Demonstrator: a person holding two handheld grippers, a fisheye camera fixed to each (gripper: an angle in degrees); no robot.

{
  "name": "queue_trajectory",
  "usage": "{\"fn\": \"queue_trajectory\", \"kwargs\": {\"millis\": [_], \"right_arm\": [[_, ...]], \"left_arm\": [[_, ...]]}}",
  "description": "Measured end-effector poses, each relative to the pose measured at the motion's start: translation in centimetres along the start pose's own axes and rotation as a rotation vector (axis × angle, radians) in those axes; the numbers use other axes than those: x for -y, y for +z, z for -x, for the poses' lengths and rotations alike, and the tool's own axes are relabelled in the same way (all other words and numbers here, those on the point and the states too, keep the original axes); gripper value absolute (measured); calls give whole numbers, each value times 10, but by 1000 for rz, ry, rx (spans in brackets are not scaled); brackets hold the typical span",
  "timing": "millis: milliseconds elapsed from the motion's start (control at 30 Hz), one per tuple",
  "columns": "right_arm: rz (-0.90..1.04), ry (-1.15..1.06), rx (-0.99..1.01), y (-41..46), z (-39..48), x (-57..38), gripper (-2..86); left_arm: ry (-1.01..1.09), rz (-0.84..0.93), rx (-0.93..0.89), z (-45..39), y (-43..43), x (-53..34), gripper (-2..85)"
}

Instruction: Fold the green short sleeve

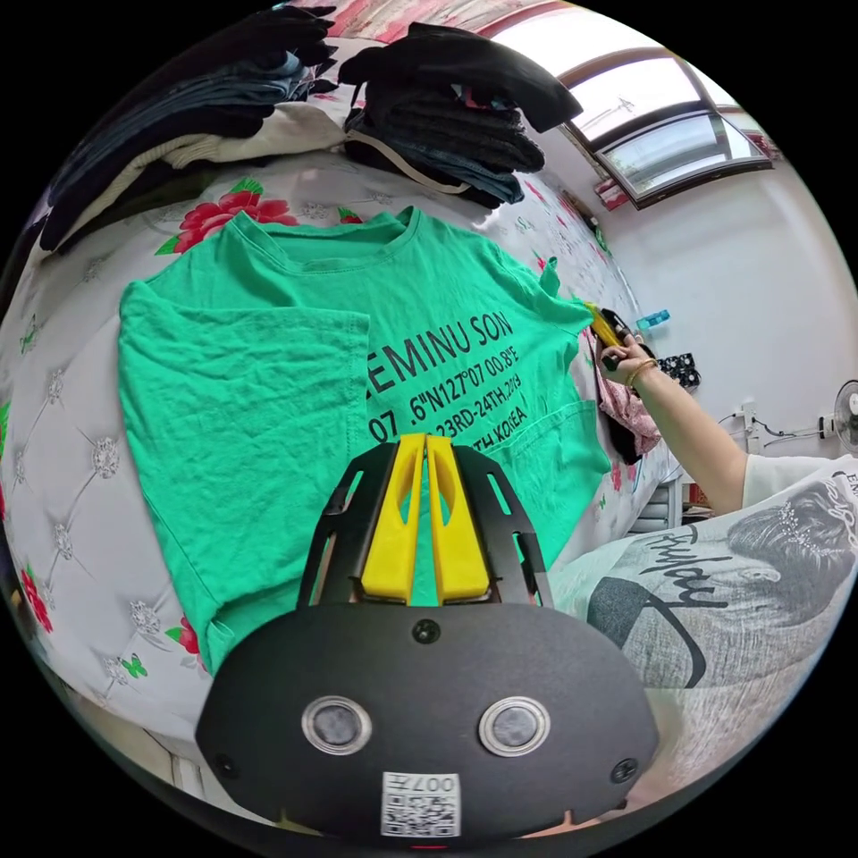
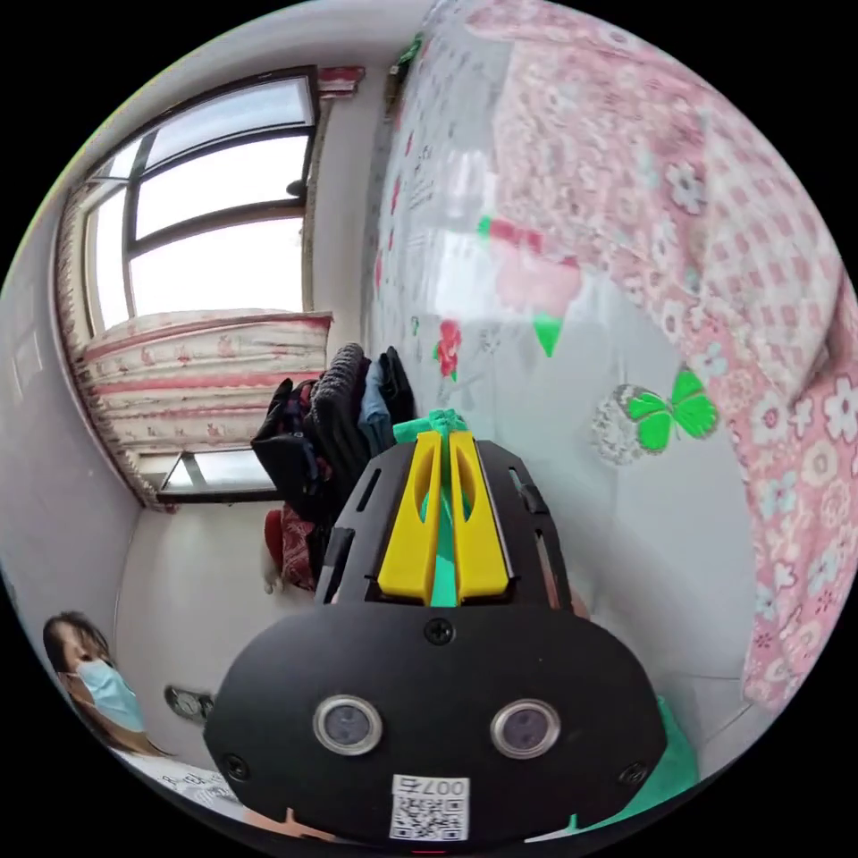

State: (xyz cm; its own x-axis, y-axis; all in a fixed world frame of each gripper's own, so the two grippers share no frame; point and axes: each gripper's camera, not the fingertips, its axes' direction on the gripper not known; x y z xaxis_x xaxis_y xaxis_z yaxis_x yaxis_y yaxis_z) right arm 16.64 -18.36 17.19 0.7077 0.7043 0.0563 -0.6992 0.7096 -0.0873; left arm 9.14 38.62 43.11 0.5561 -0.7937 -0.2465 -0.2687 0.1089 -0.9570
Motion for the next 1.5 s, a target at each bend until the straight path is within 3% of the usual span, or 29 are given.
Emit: {"fn": "queue_trajectory", "kwargs": {"millis": [33, 133, 200, 300, 467, 600, 733, 933, 1100, 1267, 1400, 1500], "right_arm": [[36, -75, 11, 7, 17, 0, -2], [358, -598, 23, 56, 124, -38, -2], [687, -1029, -34, 92, 181, -115, -1], [1006, -1293, -161, 123, 179, -208, 1], [1196, -1287, -341, 160, 116, -288, 14], [1240, -1307, -357, 168, 107, -323, 35], [1199, -1272, -334, 164, 115, -322, 45], [1075, -1187, -478, 116, 110, -312, 55], [802, -859, -743, 14, 75, -263, 73], [786, -681, -863, -41, 31, -268, 88], [811, -743, -947, -29, 14, -290, 89], [873, -892, -1010, -11, 17, -304, 71]], "left_arm": [[6, -4, 1, -2, -2, 1, -10], [14, -9, -9, -6, -6, 5, -9], [21, -16, -20, -7, -8, 11, -8], [48, -35, -48, -12, -12, 24, -3], [73, -30, -63, -20, -9, 47, 18], [83, -15, -68, -28, -6, 56, 31], [58, -4, -52, -31, -10, 44, 35], [-65, 3, 67, -20, -62, -28, 36], [-320, -56, 250, 4, -128, -126, 52], [-480, -6, 277, 10, -140, -202, 83], [-466, 55, 249, 2, -116, -217, 90], [-331, 79, 411, -18, -116, -211, 59]]}}
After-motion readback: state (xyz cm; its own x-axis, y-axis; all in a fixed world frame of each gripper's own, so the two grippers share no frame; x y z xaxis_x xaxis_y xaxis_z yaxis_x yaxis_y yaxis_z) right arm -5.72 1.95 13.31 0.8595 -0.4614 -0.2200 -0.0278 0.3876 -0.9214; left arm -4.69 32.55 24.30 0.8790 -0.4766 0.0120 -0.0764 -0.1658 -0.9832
